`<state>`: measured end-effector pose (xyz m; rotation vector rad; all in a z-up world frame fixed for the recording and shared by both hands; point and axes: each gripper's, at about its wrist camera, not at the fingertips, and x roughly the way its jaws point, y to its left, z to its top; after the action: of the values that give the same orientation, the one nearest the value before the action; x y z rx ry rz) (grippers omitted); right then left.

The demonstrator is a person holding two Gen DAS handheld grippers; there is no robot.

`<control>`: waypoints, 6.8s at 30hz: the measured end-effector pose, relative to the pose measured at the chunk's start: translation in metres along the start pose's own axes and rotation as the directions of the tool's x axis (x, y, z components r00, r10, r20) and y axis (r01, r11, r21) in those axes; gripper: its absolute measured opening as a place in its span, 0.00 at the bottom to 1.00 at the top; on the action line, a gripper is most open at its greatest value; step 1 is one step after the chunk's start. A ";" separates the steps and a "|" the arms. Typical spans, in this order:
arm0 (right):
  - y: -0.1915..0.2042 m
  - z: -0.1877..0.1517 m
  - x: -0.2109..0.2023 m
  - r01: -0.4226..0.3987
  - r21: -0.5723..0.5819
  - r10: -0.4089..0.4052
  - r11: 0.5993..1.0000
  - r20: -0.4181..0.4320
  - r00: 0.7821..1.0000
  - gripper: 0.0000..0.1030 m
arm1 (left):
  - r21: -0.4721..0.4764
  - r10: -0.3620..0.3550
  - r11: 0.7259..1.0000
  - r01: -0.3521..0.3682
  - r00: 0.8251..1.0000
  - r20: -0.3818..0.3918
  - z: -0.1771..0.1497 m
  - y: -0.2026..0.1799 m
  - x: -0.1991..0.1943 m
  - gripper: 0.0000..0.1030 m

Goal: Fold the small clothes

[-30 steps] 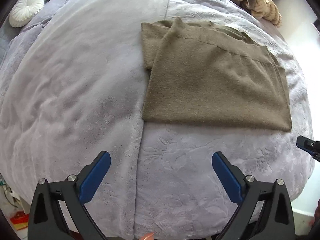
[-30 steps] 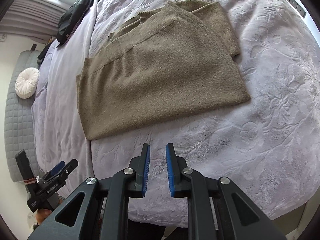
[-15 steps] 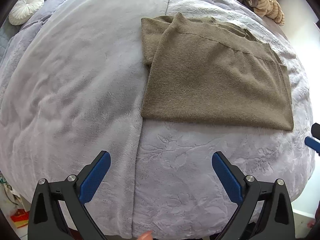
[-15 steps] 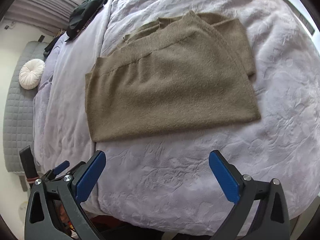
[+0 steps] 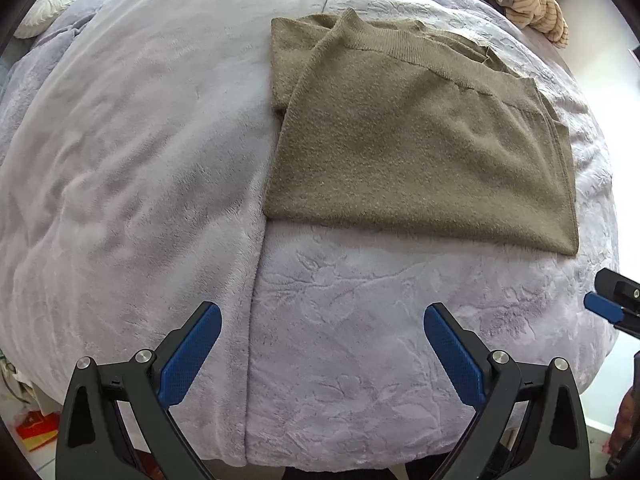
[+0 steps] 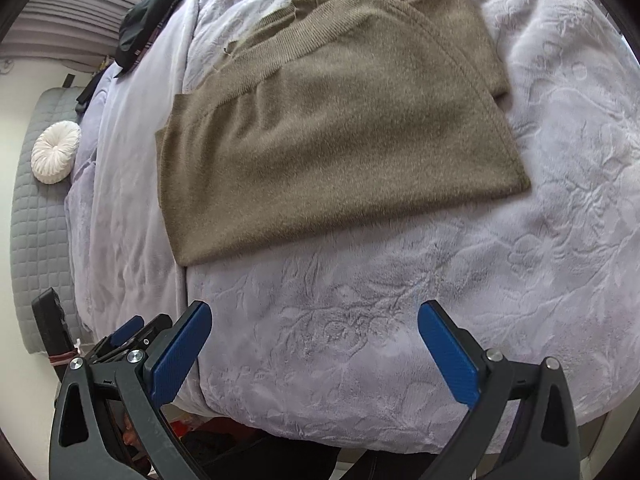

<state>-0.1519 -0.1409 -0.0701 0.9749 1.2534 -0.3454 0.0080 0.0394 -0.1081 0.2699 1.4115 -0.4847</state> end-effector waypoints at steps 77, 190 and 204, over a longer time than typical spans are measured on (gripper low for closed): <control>0.053 0.138 0.115 -0.060 -0.134 0.073 0.989 0.094 0.993 0.08 | 0.092 -0.356 0.931 0.352 0.934 0.031 0.185 -0.041 0.058 0.19; -0.095 0.054 -0.042 0.044 -0.072 -0.025 0.996 0.250 0.968 0.12 | 0.331 0.033 0.943 -0.040 0.999 0.029 0.066 -0.184 0.060 0.81; -0.135 0.072 -0.022 0.049 0.112 -0.071 0.992 0.209 0.975 0.22 | 0.305 0.026 0.952 -0.029 1.000 0.015 0.058 -0.171 0.064 0.81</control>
<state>-0.2084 -0.2801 -0.1080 0.9648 1.0791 -0.5547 -0.0172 -0.1474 -0.1449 0.5353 1.3178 -0.6813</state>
